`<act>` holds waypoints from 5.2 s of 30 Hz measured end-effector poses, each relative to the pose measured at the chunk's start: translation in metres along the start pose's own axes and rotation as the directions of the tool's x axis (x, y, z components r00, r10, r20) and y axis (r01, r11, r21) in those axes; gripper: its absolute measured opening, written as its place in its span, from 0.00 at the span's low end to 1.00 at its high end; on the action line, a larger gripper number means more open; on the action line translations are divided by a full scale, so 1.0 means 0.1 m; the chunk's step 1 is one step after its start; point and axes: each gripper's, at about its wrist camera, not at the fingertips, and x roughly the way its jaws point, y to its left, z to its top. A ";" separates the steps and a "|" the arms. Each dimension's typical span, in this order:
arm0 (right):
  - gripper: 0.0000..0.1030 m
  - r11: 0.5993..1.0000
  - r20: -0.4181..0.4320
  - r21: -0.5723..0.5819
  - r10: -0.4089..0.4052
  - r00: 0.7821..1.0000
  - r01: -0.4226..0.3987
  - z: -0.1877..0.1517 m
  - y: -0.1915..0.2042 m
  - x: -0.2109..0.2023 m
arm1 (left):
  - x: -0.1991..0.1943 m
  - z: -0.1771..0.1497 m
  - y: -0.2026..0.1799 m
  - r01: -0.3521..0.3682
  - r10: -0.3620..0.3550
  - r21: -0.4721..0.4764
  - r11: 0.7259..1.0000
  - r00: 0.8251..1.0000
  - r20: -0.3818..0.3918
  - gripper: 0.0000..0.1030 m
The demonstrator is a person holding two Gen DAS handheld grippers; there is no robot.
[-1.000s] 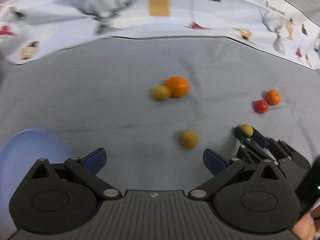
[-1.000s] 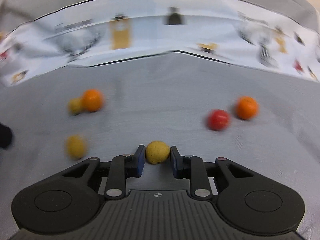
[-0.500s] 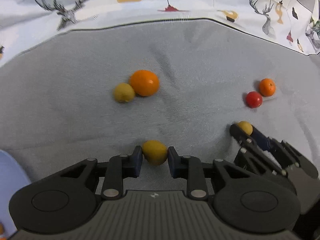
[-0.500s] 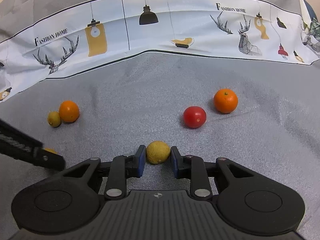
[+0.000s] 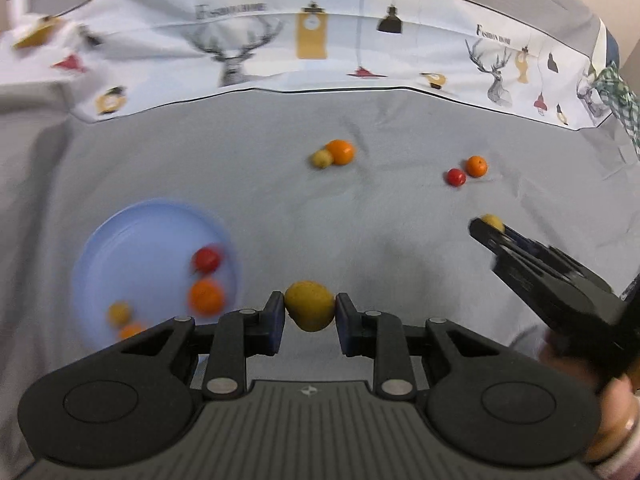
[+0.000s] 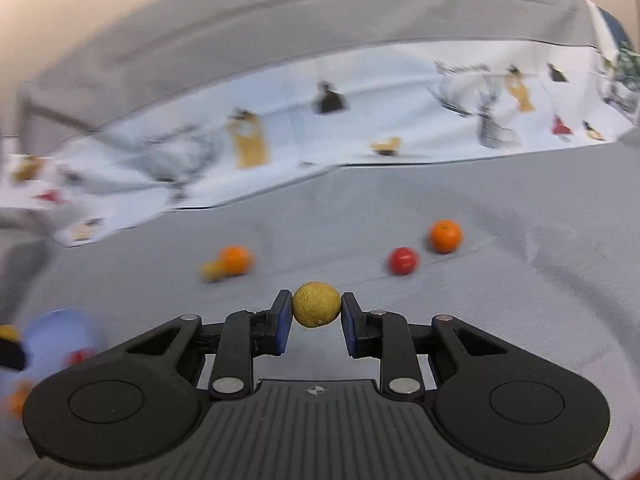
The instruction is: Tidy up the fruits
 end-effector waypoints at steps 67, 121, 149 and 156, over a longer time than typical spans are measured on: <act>0.27 0.857 -0.152 -0.371 0.323 0.934 -0.357 -0.57 1.87 -1.99 | -1.31 -1.58 0.98 0.020 0.020 -0.233 0.972 0.986 0.166 0.29; 0.86 0.842 -0.352 -0.418 0.197 0.915 -0.342 -0.46 2.45 -0.09 | -0.22 -0.58 1.59 -0.109 0.134 -0.264 0.958 0.988 0.077 1.00; 0.98 0.856 -0.124 -0.441 0.238 0.963 -0.268 -0.60 2.04 -1.92 | -1.40 -1.54 0.95 -0.134 0.193 -0.253 0.958 0.955 0.227 1.00; 0.98 0.856 -0.122 -0.436 0.247 0.961 -0.276 -0.63 1.98 -1.98 | -1.43 -1.55 0.89 -0.138 0.195 -0.238 0.961 0.952 0.237 1.00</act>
